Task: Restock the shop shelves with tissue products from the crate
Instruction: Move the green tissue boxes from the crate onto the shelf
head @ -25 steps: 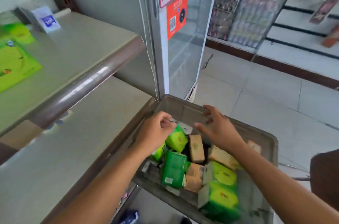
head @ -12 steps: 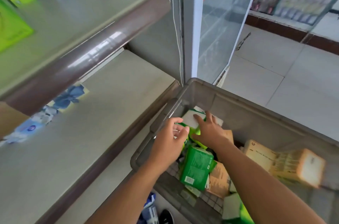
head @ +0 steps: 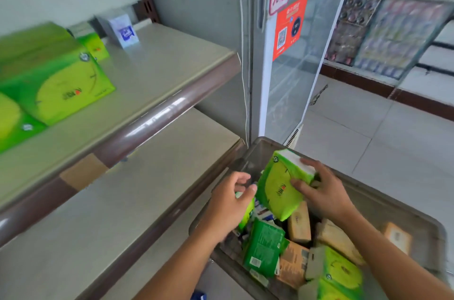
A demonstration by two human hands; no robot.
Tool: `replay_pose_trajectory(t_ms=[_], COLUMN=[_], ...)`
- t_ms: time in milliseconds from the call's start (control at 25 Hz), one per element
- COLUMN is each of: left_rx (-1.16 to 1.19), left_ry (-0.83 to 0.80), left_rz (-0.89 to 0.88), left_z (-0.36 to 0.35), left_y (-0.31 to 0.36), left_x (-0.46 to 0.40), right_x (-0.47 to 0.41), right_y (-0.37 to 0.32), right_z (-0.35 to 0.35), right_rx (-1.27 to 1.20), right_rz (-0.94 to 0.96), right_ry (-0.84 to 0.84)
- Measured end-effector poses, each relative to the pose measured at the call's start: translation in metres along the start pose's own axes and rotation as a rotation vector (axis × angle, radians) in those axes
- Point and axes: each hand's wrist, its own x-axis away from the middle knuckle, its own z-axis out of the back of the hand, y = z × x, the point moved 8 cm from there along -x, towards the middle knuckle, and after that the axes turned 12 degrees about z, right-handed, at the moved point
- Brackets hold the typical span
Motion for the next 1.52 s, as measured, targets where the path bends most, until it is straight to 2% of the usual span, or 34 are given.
replay_pose_trajectory(t_ms=[80, 200, 320, 400, 520, 640, 760, 920, 1120, 1320, 1520], left_rx=[0.043, 0.181, 0.271, 0.396, 0.576, 0.642, 0.675, 0.701, 0.519, 0.356, 0.326], left_ry=[-0.013, -0.016, 0.066, 0.12, 0.156, 0.307, 0.465, 0.579, 0.78, 0.805, 0.788], left_rz=[-0.059, -0.141, -0.215, -0.192, -0.184, -0.203, -0.212, -0.243, -0.22, -0.171, -0.13], left_z=[0.004, 0.022, 0.055, 0.08, 0.113, 0.159, 0.208, 0.258, 0.313, 0.331, 0.326], left_y=[0.032, 0.076, 0.103, 0.107, 0.111, 0.104, 0.089, 0.076, 0.066, 0.055, 0.044], left_x=[0.012, 0.032, 0.054, 0.066, 0.086, 0.106, 0.122, 0.13, 0.122, 0.101, 0.091], right_x=[0.002, 0.0, -0.002, -0.006, -0.01, -0.009, -0.015, -0.036, -0.067, -0.096, -0.11], right_y=[-0.037, -0.097, -0.154, -0.182, -0.218, -0.254, -0.288, -0.331, -0.372, -0.382, -0.367], right_z=[0.021, 0.045, 0.057, 0.055, 0.033, -0.003, -0.034, -0.066, -0.116, -0.15, -0.176], right_rx=[-0.275, -0.483, -0.601, -0.679, -0.756, -0.801, -0.687, -0.434, -0.301, -0.088, 0.117], right_rz=[0.037, 0.121, 0.204, 0.248, 0.296, 0.318, 0.427, 0.558, 0.667, 0.712, 0.675], right_ry=[-0.032, -0.018, -0.002, -0.009, -0.059, -0.15, -0.242, -0.28, -0.37, -0.384, -0.414])
